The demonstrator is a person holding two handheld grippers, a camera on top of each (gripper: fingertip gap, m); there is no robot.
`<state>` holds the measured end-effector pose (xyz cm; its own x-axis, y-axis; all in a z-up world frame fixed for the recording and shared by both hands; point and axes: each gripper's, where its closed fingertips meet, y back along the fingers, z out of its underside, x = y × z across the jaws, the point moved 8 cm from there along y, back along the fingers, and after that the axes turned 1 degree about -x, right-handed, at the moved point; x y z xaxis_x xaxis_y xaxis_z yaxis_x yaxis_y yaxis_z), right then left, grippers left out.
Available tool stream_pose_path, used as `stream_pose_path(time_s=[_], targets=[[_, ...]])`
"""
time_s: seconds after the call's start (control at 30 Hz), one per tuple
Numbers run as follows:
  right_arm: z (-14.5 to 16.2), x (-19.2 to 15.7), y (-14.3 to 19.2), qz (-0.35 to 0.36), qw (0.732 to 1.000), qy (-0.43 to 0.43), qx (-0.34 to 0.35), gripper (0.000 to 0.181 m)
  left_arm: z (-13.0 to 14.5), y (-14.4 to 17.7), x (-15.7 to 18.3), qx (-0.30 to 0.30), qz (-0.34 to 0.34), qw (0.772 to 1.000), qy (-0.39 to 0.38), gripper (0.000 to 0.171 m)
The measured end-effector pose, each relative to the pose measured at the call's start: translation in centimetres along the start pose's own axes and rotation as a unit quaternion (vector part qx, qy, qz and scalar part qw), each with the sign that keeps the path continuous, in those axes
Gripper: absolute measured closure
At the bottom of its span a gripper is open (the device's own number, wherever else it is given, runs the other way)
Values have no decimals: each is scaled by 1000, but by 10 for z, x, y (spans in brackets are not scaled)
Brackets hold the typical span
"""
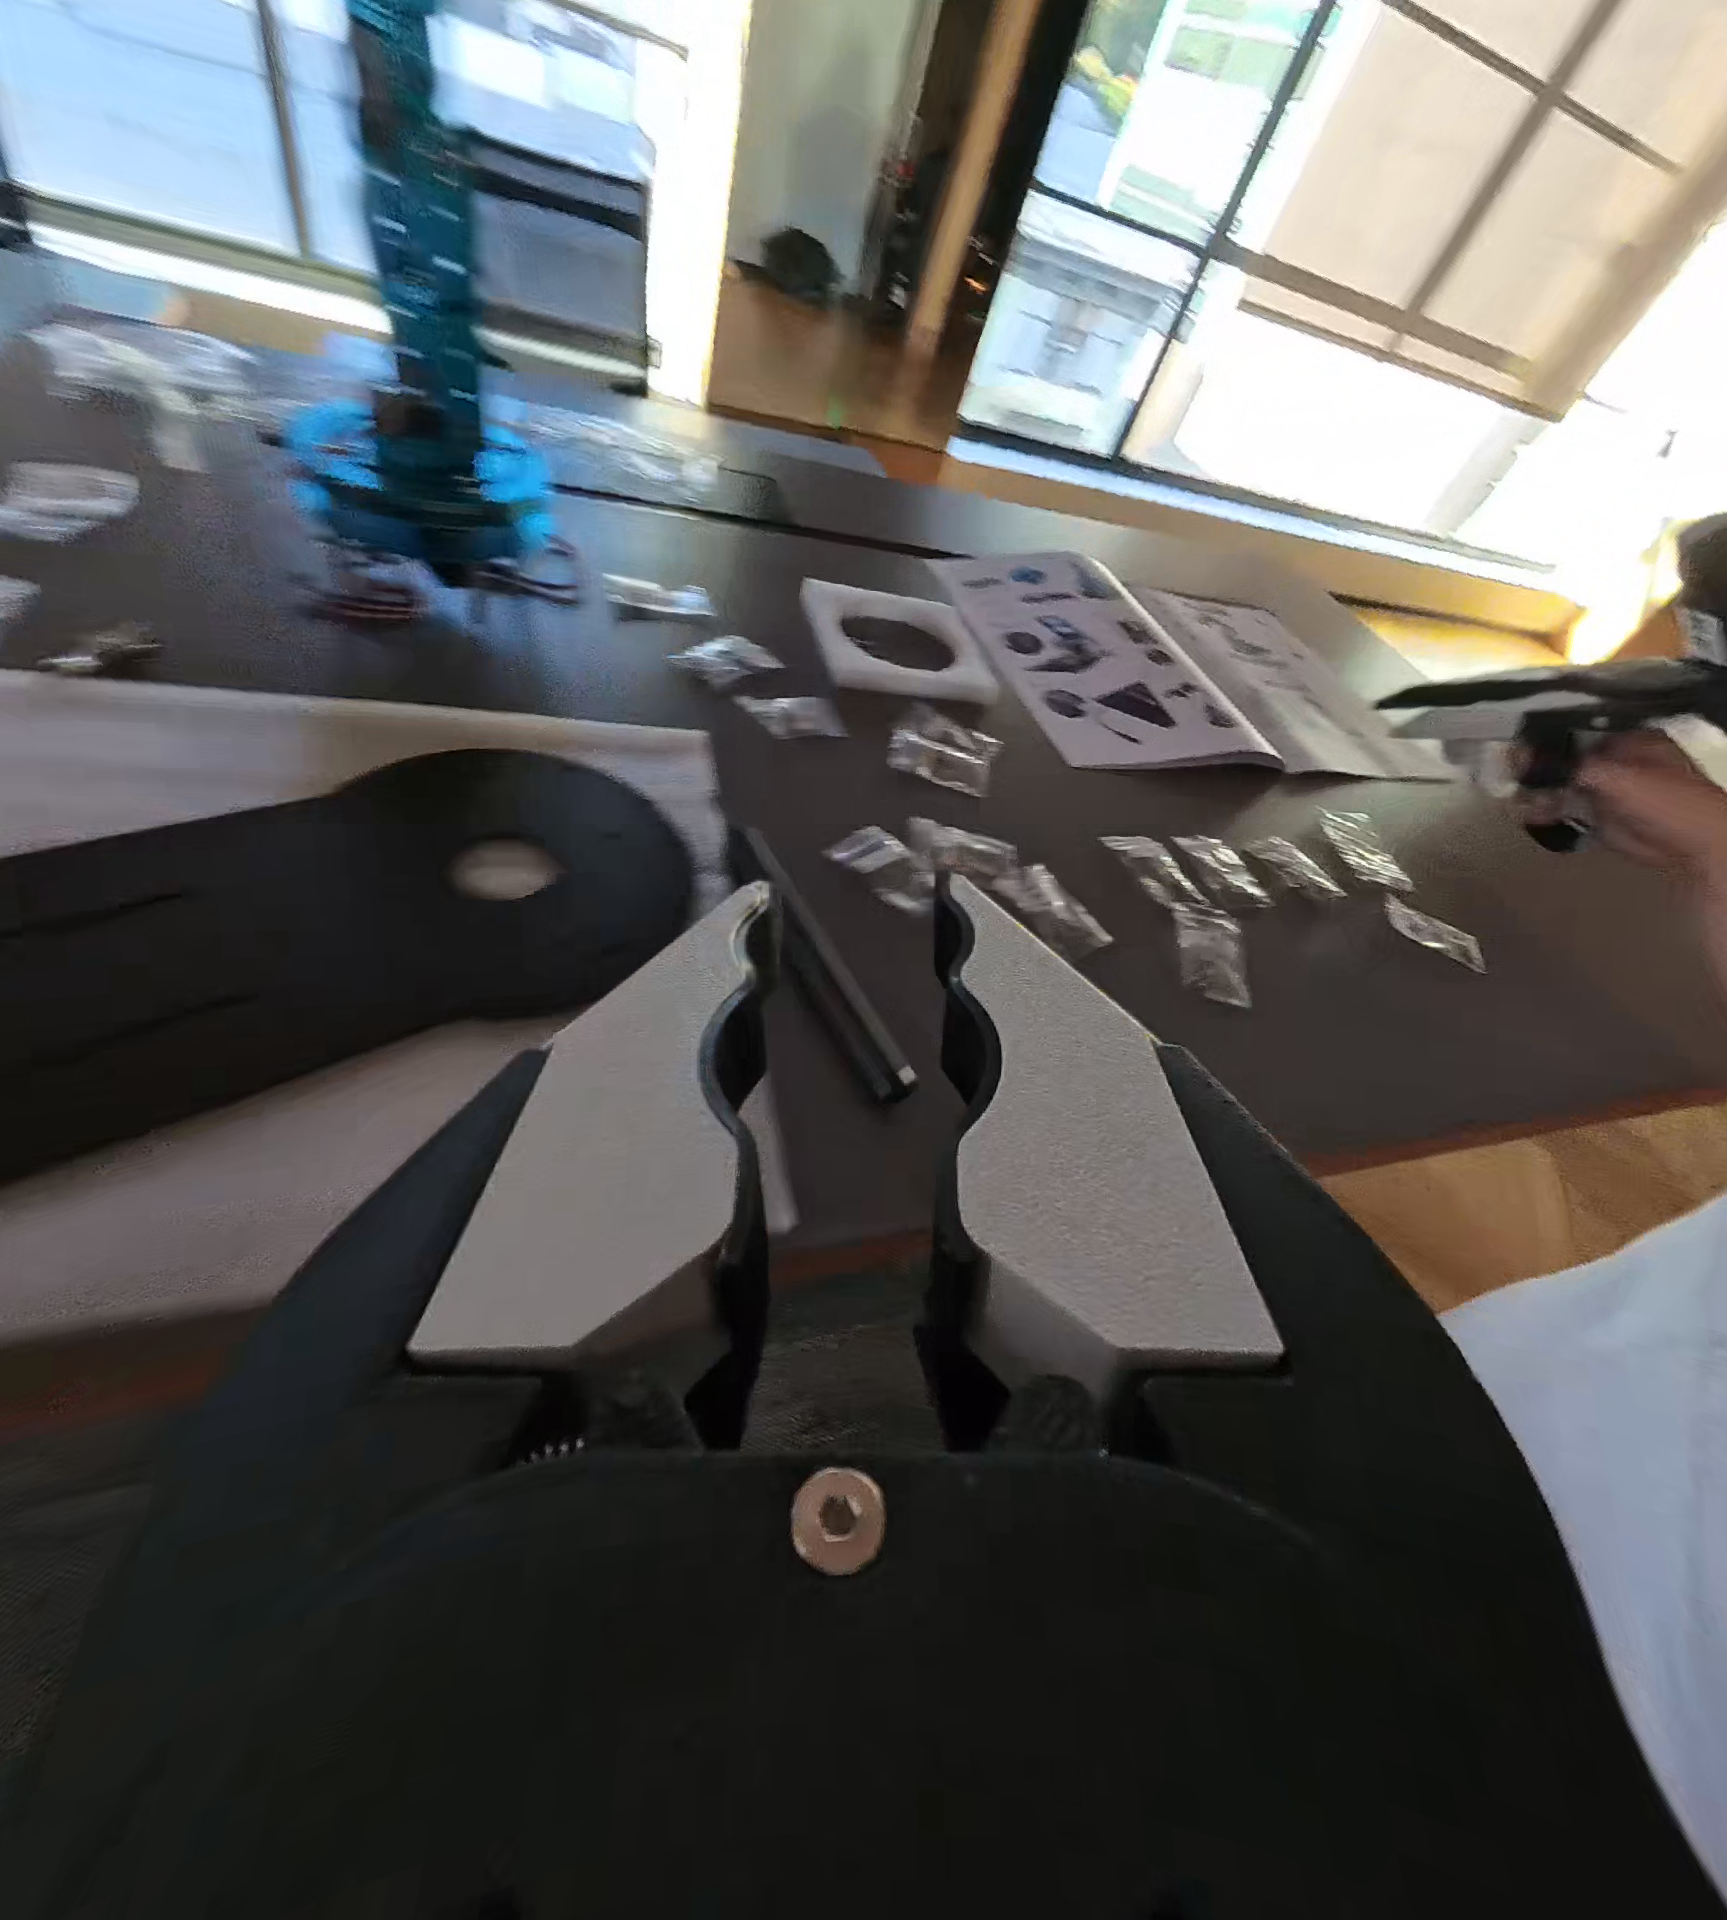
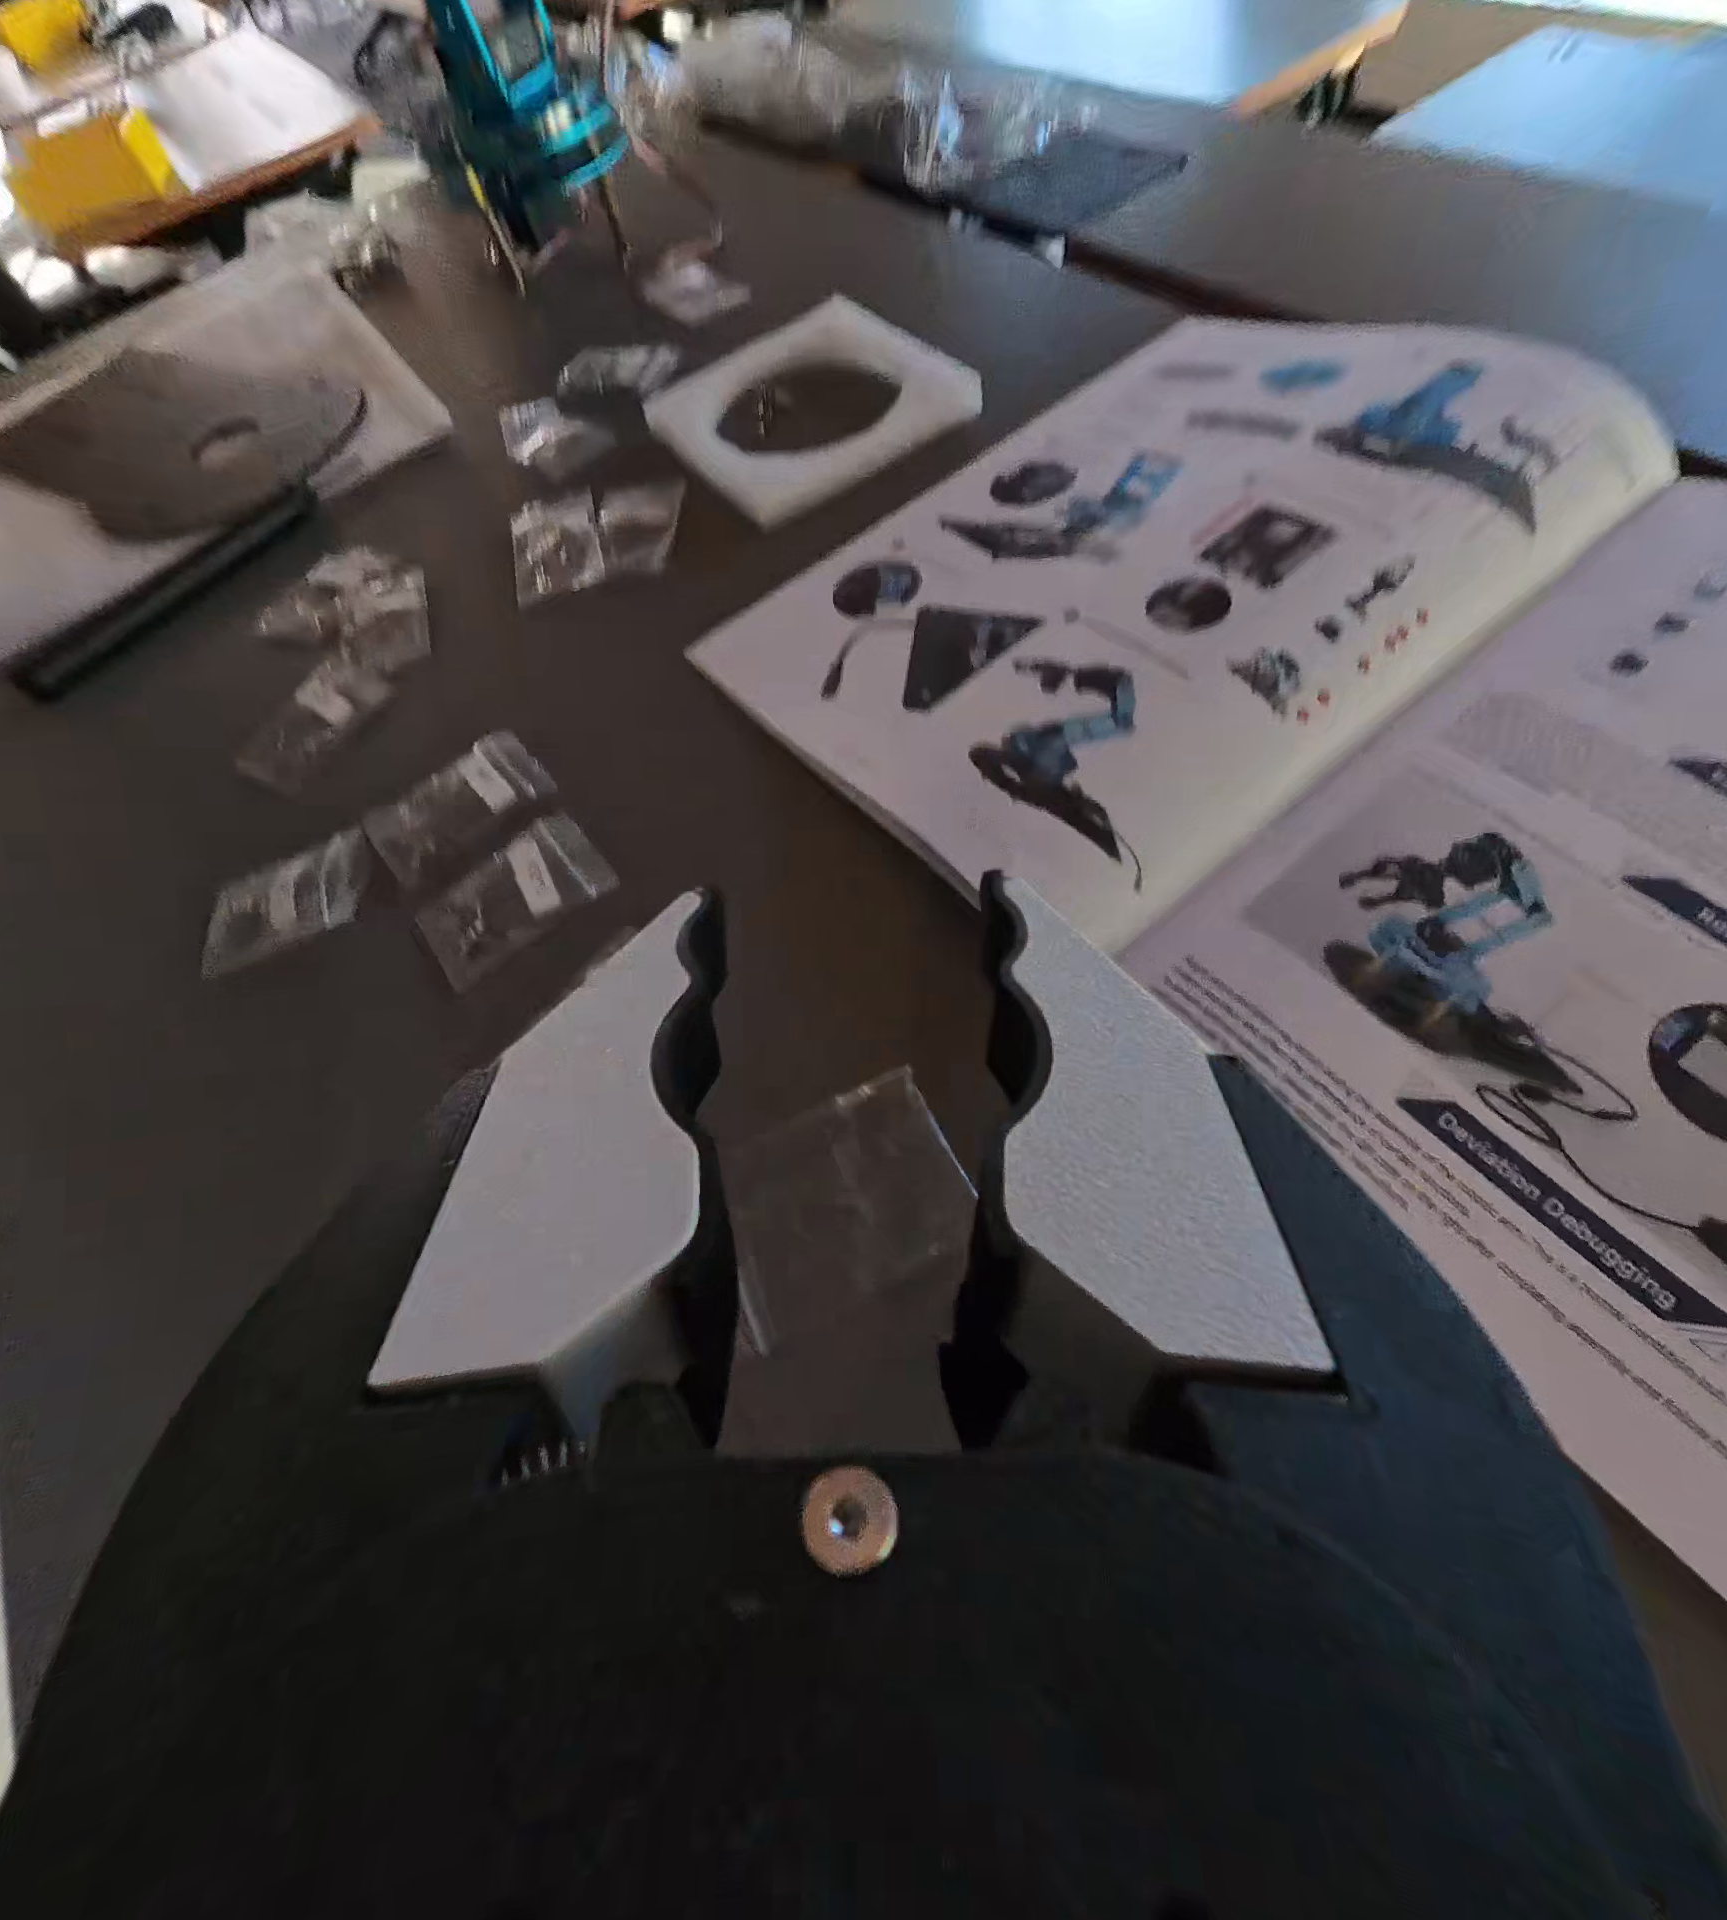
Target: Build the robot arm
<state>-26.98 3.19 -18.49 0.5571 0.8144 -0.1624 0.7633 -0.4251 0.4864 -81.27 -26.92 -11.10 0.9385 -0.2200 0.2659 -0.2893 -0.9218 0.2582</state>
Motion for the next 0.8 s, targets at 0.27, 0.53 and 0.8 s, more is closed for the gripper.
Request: stream_pose_path(time_s=[0.27, 0.53, 0.8], targets=[[-10, 54, -22, -69, 995, 54, -49, 113, -10, -216, 103, -114, 200, 972, -53, 137], [24, 131, 50, 68, 983, -162, 51, 117, -7, -336, 152, -199, 268, 940, -75, 129], [55, 142, 119, 95, 976, -188, 47, 115, 4, -435, 271, -199, 351, 888, -222, 106]])
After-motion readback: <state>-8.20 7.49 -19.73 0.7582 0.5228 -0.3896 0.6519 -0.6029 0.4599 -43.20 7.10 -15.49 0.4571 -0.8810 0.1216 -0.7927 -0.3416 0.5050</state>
